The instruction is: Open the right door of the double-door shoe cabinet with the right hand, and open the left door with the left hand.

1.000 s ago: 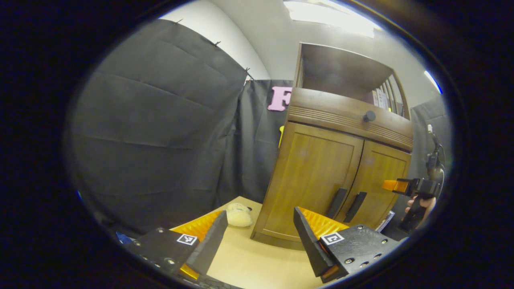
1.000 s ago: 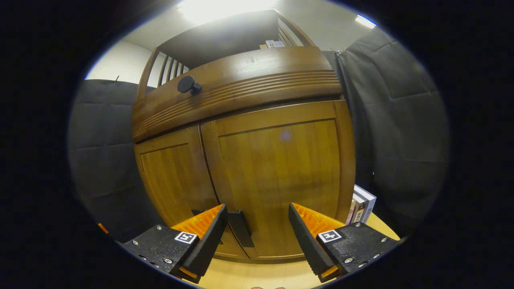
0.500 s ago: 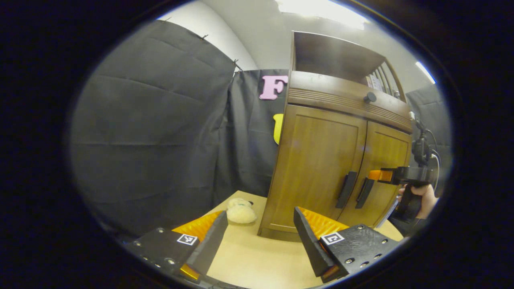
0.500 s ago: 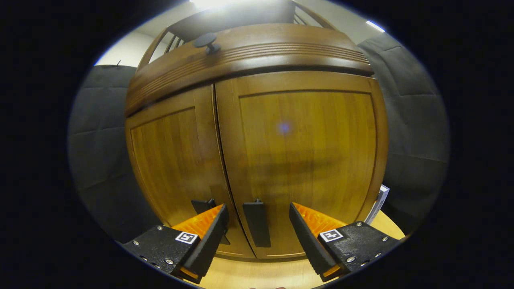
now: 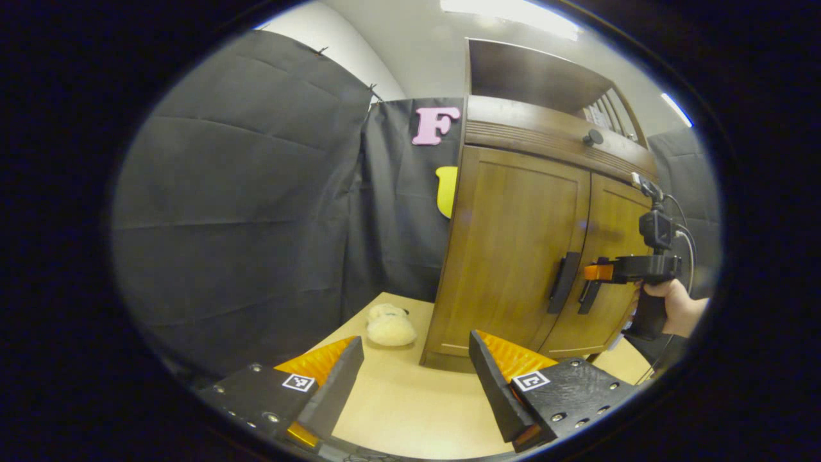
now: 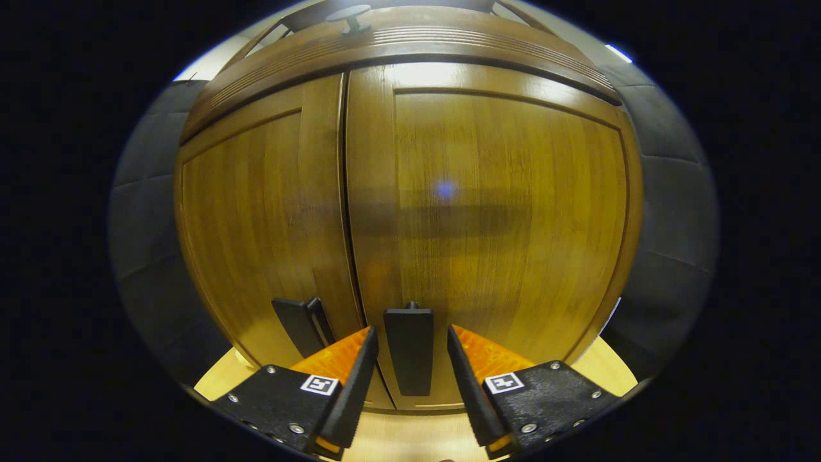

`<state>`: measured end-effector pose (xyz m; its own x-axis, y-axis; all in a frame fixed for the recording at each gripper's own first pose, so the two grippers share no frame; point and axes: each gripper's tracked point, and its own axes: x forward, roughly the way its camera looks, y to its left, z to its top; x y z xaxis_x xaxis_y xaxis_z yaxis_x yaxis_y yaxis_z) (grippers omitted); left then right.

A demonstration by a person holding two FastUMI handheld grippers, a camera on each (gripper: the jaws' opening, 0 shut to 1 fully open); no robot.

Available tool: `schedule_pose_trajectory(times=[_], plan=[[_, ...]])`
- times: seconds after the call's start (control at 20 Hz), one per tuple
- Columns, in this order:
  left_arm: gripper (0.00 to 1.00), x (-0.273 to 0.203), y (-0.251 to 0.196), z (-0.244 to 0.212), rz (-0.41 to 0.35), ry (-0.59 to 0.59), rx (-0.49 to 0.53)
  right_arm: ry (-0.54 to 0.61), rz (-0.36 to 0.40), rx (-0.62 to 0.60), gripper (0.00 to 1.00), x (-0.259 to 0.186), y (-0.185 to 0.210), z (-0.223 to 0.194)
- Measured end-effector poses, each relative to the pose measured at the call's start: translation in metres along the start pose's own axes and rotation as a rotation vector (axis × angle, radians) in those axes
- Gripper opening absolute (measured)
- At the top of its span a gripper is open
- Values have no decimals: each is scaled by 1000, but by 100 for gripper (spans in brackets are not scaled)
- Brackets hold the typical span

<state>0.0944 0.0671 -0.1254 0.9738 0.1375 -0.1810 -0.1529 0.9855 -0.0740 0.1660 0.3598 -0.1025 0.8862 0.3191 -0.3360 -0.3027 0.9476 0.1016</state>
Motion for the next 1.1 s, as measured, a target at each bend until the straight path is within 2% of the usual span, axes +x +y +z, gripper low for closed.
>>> schedule_pose_trajectory(times=[0.05, 0.15, 0.4, 0.45, 0.5, 0.55, 0.6, 0.8, 0.85, 1.1], plan=[[90, 0, 0, 1, 0, -5, 0, -1, 1, 5, 57, -1, 5, 3], [99, 0, 1, 1, 10, -1, 0, 7, 10, 23, 35, -2, 12, 1], [99, -1, 0, -1, -8, 2, -15, 28, 42, 41, 31, -1, 8, 3], [90, -2, 1, -2, -14, 4, -13, 29, 49, 38, 31, -2, 8, 5], [99, -2, 0, -1, -22, 8, -10, 26, 57, 38, 31, -2, 8, 8], [99, -2, -1, -2, -33, 10, -7, 25, 66, 39, 31, -5, 7, 11], [95, -2, -2, -1, -44, 10, -3, 25, 78, 39, 31, -7, 7, 13], [95, 1, -6, 0, -88, -9, 15, 22, 120, 30, 31, -16, 5, 21], [99, 4, -6, 1, -95, -11, 16, 22, 126, 34, 31, -17, 5, 24], [99, 3, -6, 5, -130, -12, 27, 19, 140, 37, 33, -21, 1, 33]])
